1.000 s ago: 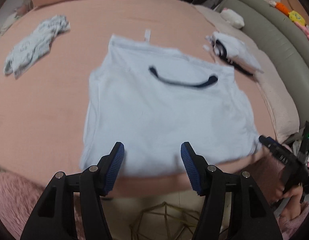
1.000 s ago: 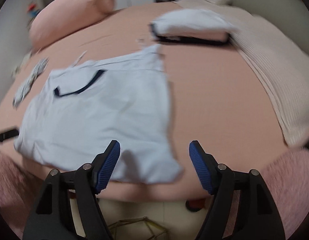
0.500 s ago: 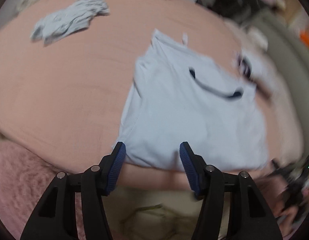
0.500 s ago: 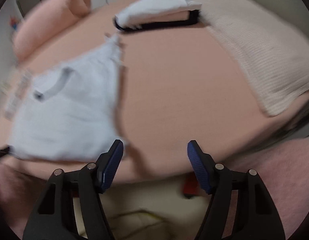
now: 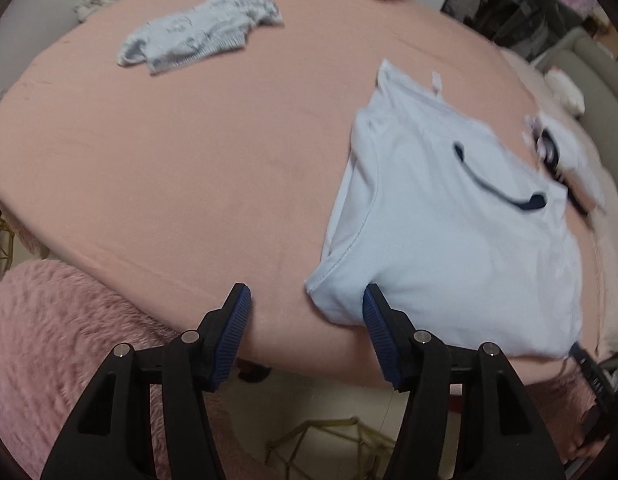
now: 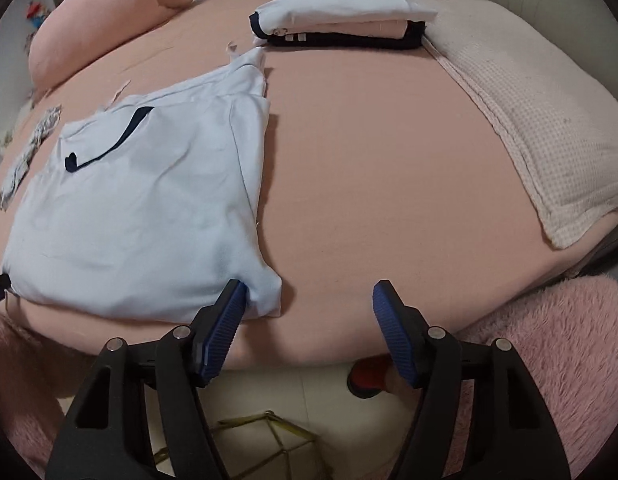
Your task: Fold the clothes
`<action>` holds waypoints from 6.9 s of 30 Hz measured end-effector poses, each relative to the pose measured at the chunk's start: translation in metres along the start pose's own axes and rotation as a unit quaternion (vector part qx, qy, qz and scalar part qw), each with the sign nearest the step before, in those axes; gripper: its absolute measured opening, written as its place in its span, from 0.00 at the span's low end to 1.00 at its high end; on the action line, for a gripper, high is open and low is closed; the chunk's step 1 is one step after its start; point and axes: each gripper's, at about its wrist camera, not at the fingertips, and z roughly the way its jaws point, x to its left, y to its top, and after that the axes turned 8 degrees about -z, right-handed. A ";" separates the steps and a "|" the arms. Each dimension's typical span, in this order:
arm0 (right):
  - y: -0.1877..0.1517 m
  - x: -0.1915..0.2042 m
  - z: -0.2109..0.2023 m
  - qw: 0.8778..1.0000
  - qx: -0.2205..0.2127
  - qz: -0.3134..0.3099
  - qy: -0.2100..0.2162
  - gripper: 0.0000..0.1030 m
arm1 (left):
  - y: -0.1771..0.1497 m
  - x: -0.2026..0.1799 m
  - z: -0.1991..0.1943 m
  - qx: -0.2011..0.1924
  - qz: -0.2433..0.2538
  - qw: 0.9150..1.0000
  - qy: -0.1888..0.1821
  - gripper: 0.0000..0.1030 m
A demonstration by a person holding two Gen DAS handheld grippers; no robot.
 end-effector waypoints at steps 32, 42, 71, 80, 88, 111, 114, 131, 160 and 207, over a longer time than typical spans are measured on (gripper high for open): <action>0.081 -0.011 -0.024 0.996 -0.058 -0.059 0.030 0.72 | 0.130 -0.041 0.048 0.006 0.106 0.989 -0.102 0.58; 0.206 0.012 0.093 0.993 0.029 -0.092 0.061 0.73 | 0.192 -0.117 0.137 0.063 0.160 0.982 -0.078 0.59; 0.033 0.041 -0.005 0.967 0.039 -0.189 0.164 0.07 | 0.021 -0.055 -0.015 -0.010 0.285 0.957 -0.047 0.10; 0.023 0.021 -0.031 0.974 0.049 -0.168 0.140 0.17 | 0.021 -0.029 -0.042 -0.025 0.240 0.969 -0.052 0.42; 0.042 0.058 -0.035 0.974 0.012 -0.194 0.119 0.53 | 0.033 -0.024 -0.033 0.006 0.163 0.981 -0.109 0.48; 0.033 0.018 -0.019 0.982 0.034 -0.081 0.169 0.07 | 0.006 -0.050 -0.056 -0.057 0.223 0.973 -0.009 0.13; 0.030 0.016 -0.017 0.984 0.040 -0.088 0.153 0.07 | -0.002 -0.045 -0.034 -0.015 0.246 0.969 0.034 0.13; 0.027 -0.005 -0.024 0.984 0.042 -0.082 0.152 0.57 | -0.007 -0.020 -0.050 0.012 0.162 0.986 -0.019 0.49; 0.021 0.005 0.012 0.973 0.128 -0.018 0.190 0.31 | 0.014 0.003 -0.021 0.071 0.090 0.990 0.078 0.11; 0.064 0.025 0.000 0.993 -0.022 -0.084 0.081 0.52 | 0.020 -0.121 0.011 -0.003 0.215 0.971 -0.105 0.36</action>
